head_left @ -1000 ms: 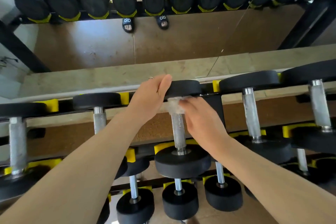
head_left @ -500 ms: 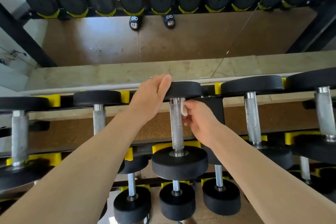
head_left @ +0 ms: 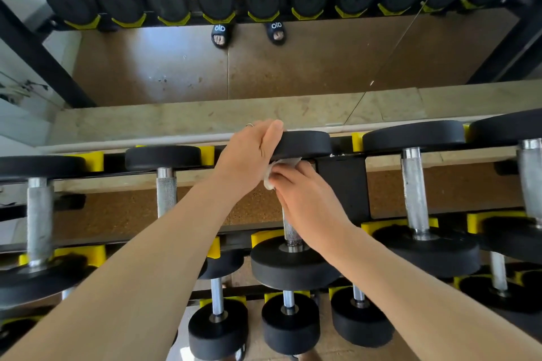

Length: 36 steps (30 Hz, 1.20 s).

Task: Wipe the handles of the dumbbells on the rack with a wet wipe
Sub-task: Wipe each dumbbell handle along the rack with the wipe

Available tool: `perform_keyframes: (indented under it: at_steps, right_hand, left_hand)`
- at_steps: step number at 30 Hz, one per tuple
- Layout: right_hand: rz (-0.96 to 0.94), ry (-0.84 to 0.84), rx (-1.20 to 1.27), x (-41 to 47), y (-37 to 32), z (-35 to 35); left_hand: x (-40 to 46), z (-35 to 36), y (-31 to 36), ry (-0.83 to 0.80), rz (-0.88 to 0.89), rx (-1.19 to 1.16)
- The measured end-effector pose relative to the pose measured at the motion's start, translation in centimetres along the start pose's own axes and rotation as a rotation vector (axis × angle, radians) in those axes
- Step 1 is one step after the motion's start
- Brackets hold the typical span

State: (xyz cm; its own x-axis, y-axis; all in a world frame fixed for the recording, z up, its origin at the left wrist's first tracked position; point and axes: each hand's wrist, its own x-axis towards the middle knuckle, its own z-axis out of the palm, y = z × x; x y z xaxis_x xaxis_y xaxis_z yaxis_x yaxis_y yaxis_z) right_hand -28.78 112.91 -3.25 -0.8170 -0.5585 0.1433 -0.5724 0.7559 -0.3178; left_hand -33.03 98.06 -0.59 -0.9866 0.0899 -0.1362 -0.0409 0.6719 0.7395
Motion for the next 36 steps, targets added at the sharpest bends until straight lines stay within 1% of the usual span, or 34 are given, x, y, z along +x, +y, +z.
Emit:
perform_keyframes:
  at_steps: [2,4,5,6,7,8,9,10,11,12,13,14,15,17,18,19,20,21,22,23,24,26,27,28,30,31,32,33,34,35,36]
  right_hand:
    - [-0.1,-0.096,-0.064,-0.3,0.9,-0.3]
    - [-0.16,-0.129,-0.045,-1.0,1.5,-1.2]
    - [-0.141,-0.111,-0.003,-1.4,1.7,-1.6]
    - [-0.081,-0.058,0.061,-1.8,1.8,-2.1]
    - [0.04,0.017,0.146,-2.0,1.9,-2.4]
    - [0.217,0.093,0.249,-2.1,1.9,-2.4]
    - [0.434,0.148,0.379,-1.8,1.6,-2.4]
    - [0.663,0.159,0.555,-1.3,1.3,-2.1]
    - [0.864,0.124,0.781,-0.6,0.8,-1.8]
    - [1.015,0.068,0.99,0.0,0.3,-1.4]
    - [1.113,0.019,1.103,0.4,-0.1,-1.2]
    - [1.163,-0.023,1.126,0.8,-0.2,-1.3]
    - [1.15,-0.053,1.063,0.7,-0.2,-1.5]
    - [1.022,-0.09,0.798,-0.1,-0.2,-2.3]
    - [0.938,-0.074,0.668,-0.7,-0.4,-2.8]
    - [0.848,-0.027,0.597,-1.1,-1.0,-3.4]
    - [0.728,0.029,0.569,-1.3,-1.9,-3.9]
    - [0.558,0.072,0.529,-1.3,-2.5,-4.1]
    - [0.366,0.044,0.452,-1.0,-2.8,-3.8]
    - [0.191,-0.049,0.338,-0.6,-2.6,-3.2]
    - [0.08,-0.163,0.218,-0.2,-2.4,-2.7]
    - [-0.011,-0.376,0.002,0.2,-1.4,-2.4]
    - [-0.051,-0.454,-0.051,0.1,-0.9,-2.6]
    - [-0.095,-0.511,-0.063,-0.4,-0.6,-2.9]
    - [-0.173,-0.537,0.043,-1.6,-0.1,-3.7]
    - [-0.151,-0.498,0.141,-2.2,0.3,-4.2]
    - [-0.071,-0.409,0.243,-2.8,0.5,-4.8]
    - [0.071,-0.281,0.335,-3.3,0.8,-5.0]
    - [0.26,-0.146,0.41,-3.6,1.1,-4.8]
    - [0.495,-0.079,0.508,-3.5,1.2,-4.5]
    - [0.74,-0.093,0.664,-3.1,1.2,-3.9]
  left_hand:
    - [0.0,0.0,0.0,0.0,0.007,0.004]
    - [-0.1,0.0,0.0,0.007,0.007,-0.004]
    - [-0.1,0.0,0.0,0.015,0.009,-0.008]
    - [-0.1,0.1,0.1,0.023,0.01,-0.013]
    - [-0.1,0.1,0.1,0.028,0.007,-0.018]
    - [-0.1,0.1,0.1,0.029,0.002,-0.024]
    - [-0.1,0.1,0.1,0.026,0.0,-0.025]
    - [-0.1,0.1,0.2,0.02,0.0,-0.022]
    - [-0.1,0.1,0.2,0.015,-0.001,-0.02]
    - [-0.2,0.1,0.2,0.014,0.001,-0.021]
    - [-0.2,0.0,0.3,0.015,0.003,-0.024]
    - [-0.2,0.0,0.3,0.017,0.005,-0.027]
    - [-0.2,0.0,0.4,0.018,0.004,-0.029]
    - [-0.2,0.0,0.5,0.017,0.003,-0.033]
    - [-0.3,0.0,0.5,0.019,0.002,-0.035]
    - [-0.3,-0.1,0.5,0.02,0.002,-0.038]
    - [-0.3,-0.1,0.5,0.022,0.004,-0.042]
    - [-0.4,-0.1,0.5,0.025,0.005,-0.046]
    - [-0.3,-0.1,0.5,0.027,0.005,-0.045]
    - [-0.3,-0.1,0.5,0.028,0.0,-0.035]
    - [-0.3,0.0,0.4,0.027,-0.006,-0.019]
    - [-0.2,0.0,0.4,0.025,-0.004,0.002]
    - [-0.2,0.0,0.5,0.026,0.0,-0.004]
    - [-0.2,0.0,0.5,0.029,0.003,-0.015]
    - [-0.3,-0.1,0.6,0.029,-0.001,-0.027]
    - [-0.3,-0.1,0.6,0.03,-0.005,-0.03]
    - [-0.3,-0.1,0.6,0.032,-0.009,-0.035]
    - [-0.3,-0.1,0.6,0.034,-0.013,-0.04]
    - [-0.3,0.0,0.6,0.035,-0.017,-0.043]
    - [-0.3,0.0,0.6,0.032,-0.02,-0.042]
    - [-0.3,0.0,0.7,0.028,-0.02,-0.037]
